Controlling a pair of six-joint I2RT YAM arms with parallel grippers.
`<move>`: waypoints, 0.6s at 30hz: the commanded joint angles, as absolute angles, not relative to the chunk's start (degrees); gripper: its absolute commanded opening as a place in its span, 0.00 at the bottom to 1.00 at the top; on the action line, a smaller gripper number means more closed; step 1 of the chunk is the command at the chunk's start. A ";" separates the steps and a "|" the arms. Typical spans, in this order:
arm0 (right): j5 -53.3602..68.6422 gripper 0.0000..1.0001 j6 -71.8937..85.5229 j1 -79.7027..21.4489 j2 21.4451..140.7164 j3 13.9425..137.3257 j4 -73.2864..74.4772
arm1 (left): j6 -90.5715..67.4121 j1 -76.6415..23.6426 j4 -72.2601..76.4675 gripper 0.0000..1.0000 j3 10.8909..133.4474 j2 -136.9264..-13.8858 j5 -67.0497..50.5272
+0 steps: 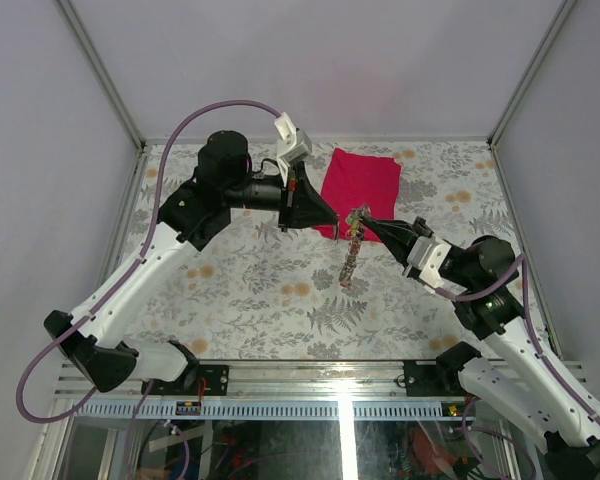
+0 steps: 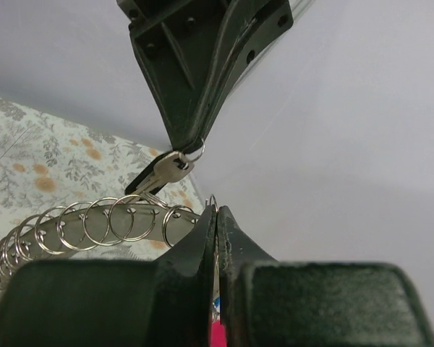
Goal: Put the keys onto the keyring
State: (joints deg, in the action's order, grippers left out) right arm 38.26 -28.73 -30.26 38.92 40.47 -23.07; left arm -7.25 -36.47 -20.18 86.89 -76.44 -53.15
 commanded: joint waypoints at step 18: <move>43.19 0.00 -24.63 -30.11 42.11 44.68 -36.52 | -9.32 -39.29 -17.61 0.00 90.52 -79.22 -50.78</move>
